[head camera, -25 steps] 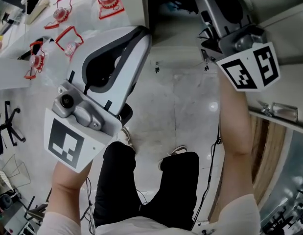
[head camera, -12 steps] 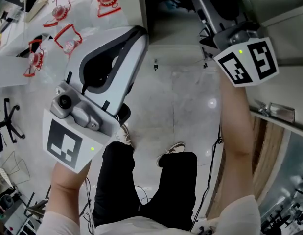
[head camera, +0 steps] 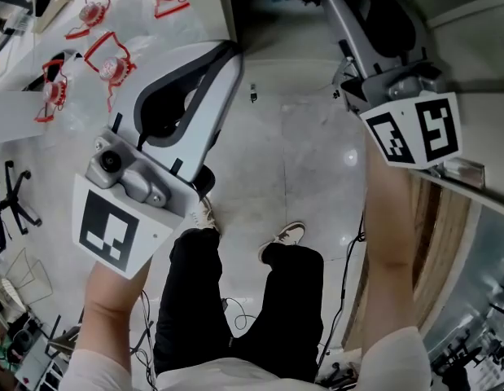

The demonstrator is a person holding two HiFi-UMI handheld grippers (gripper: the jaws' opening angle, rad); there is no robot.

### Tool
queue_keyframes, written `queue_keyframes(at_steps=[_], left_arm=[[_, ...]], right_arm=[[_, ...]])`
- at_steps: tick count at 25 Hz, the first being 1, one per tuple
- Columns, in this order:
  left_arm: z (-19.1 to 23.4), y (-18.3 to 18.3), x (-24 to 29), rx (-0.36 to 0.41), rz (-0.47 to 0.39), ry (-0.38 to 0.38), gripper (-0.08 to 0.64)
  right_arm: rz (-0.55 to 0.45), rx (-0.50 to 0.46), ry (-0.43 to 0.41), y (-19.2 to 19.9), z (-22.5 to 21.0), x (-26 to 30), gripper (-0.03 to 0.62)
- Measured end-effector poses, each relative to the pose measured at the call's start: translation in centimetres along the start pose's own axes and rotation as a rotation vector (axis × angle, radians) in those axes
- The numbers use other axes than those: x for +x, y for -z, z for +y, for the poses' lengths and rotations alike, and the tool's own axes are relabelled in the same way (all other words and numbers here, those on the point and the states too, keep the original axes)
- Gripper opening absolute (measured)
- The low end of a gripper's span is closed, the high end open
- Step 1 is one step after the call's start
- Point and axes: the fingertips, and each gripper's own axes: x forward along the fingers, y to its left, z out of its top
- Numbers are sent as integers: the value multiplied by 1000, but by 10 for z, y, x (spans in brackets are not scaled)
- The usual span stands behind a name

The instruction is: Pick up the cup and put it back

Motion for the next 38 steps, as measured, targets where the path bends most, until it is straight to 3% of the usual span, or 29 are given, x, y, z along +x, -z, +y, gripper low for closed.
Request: queue_keyframes(at_steps=[5,8,13,18,26,31,38], left_arm=[[-5,-10,2,-32,29,-4,21],[-14,-25,6,-51,32,5,21],[-31,-42,4,-62,68,19,21],[-27,-62,7,-67,106,17,21],[-24,-121,1,-63,135,9,21],[-19,-151,-12,-86,133,1,21],[9,-190,-48,-74,129,-66,21]], right_arm=[[25,101,122,-5,-8,-44,59],[61,157,164,-11,-9,-65,18],[108,269,210,-17,7,-93,17],[135,248,254,-38,12,-116,17],[196,293,419,-94,11,-183,17],[253,267,519,-136,14,-220,17],[236,285,625,-197,20,-243,17]])
